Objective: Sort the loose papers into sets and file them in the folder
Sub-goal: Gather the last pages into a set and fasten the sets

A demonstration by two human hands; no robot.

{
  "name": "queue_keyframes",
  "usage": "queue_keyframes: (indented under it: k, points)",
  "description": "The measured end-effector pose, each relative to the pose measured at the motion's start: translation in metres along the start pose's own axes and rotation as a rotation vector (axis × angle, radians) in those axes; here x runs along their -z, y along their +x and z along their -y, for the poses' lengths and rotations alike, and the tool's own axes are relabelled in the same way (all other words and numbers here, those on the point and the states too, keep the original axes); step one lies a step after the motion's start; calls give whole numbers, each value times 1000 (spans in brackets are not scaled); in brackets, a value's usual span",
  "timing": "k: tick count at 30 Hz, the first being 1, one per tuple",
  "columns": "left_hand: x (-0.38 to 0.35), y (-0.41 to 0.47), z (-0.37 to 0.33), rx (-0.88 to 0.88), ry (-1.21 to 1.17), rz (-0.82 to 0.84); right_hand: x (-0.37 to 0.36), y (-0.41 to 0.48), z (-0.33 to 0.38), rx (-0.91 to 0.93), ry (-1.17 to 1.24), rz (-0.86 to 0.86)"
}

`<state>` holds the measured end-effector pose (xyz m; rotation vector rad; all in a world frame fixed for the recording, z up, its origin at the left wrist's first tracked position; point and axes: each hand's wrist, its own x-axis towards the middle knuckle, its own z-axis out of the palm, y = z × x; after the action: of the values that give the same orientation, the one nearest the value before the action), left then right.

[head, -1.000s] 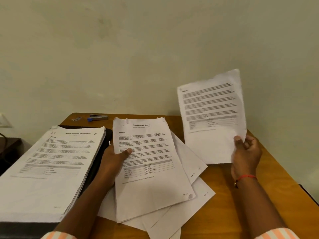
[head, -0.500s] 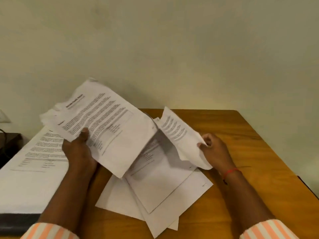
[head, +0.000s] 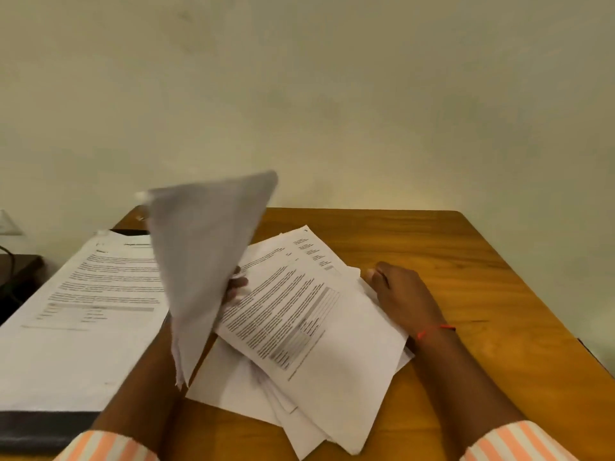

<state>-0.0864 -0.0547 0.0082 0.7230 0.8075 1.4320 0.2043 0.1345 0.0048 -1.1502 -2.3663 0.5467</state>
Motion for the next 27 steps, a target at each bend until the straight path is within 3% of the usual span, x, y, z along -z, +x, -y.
queue_keyframes:
  k: [1, 3, 4, 8, 17, 24, 27]
  points:
    - [-13, 6, 5, 66, 166, -277, -7, 10, -6, -40, -18, -36]
    - [-33, 13, 28, -126, 757, -702, -16, 28, -12, -109, -26, -6]
    - [-40, 14, 35, -164, 826, -706, -20, 35, -13, -112, -32, 39]
    - [-34, 17, 41, 6, 831, -718, -27, 48, -5, -104, -126, 131]
    - [-29, 16, 37, 5, 834, -747, -32, 50, -2, -131, 63, 137]
    - [-37, 14, 40, -67, 855, -732, -17, 42, -3, -130, 426, 144]
    - [-38, 14, 39, -78, 870, -722, -7, 40, -2, -230, 879, 184]
